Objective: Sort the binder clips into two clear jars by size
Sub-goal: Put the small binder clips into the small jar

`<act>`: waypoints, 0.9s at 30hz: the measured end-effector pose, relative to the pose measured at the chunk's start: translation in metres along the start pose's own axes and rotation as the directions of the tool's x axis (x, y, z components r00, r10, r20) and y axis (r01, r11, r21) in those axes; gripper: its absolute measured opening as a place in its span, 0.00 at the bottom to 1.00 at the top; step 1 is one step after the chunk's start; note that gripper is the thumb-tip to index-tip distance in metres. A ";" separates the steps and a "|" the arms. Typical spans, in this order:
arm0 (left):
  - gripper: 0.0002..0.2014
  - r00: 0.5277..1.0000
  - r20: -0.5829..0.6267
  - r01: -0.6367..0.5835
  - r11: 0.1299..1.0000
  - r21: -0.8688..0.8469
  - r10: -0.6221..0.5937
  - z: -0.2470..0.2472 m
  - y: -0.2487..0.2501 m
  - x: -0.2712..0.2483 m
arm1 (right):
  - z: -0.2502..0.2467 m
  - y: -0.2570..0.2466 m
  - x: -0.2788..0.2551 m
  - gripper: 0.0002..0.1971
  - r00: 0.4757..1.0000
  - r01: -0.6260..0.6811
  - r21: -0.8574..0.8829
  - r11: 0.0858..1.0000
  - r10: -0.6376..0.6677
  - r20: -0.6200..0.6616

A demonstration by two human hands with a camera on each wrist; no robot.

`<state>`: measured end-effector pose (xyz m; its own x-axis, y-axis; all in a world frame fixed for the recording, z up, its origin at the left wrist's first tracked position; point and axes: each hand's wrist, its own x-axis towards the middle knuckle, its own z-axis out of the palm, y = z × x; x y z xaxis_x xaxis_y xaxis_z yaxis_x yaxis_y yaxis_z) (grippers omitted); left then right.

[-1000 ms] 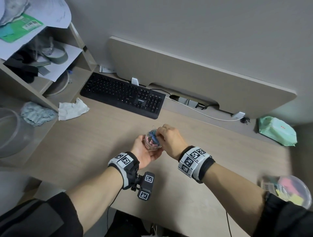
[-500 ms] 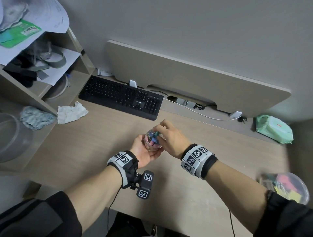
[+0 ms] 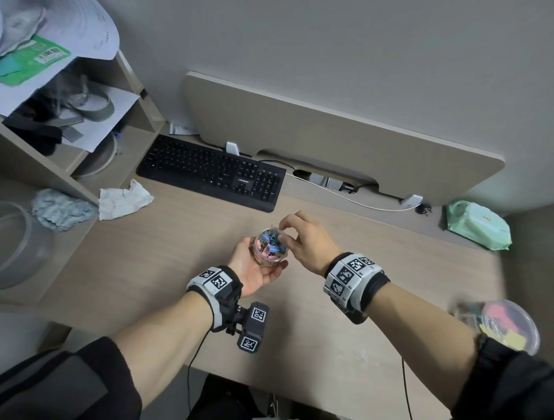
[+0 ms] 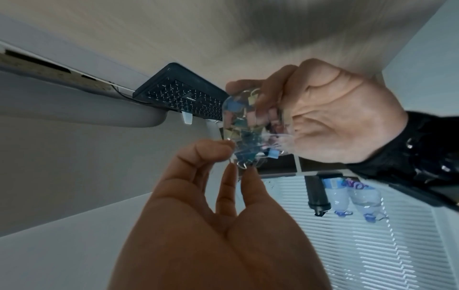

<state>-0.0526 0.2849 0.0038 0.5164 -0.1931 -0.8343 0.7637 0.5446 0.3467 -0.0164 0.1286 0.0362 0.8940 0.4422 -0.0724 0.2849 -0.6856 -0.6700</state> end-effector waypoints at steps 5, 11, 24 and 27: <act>0.26 1.000 0.014 -0.006 1.000 0.026 0.005 0.008 0.000 -0.003 | 0.003 0.000 -0.003 0.11 0.997 0.023 -0.017 1.000 -0.022 0.072; 0.26 1.000 -0.010 0.004 0.999 0.040 -0.004 0.004 -0.001 -0.002 | -0.001 0.003 -0.006 0.04 0.997 0.064 -0.050 0.997 -0.061 0.052; 0.25 1.000 0.014 -0.022 0.999 0.039 0.022 0.008 -0.005 -0.006 | -0.002 -0.009 -0.006 0.05 1.000 -0.020 -0.105 0.994 0.022 0.019; 0.25 1.000 0.017 -0.025 0.999 0.044 0.024 0.007 -0.005 -0.007 | -0.002 -0.009 -0.007 0.04 1.000 -0.009 -0.106 0.994 0.011 0.022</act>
<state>-0.0573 0.2772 0.0107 0.5415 -0.1939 -0.8181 0.7670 0.5124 0.3862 -0.0240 0.1302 0.0443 0.8894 0.4469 -0.0959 0.3120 -0.7469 -0.5872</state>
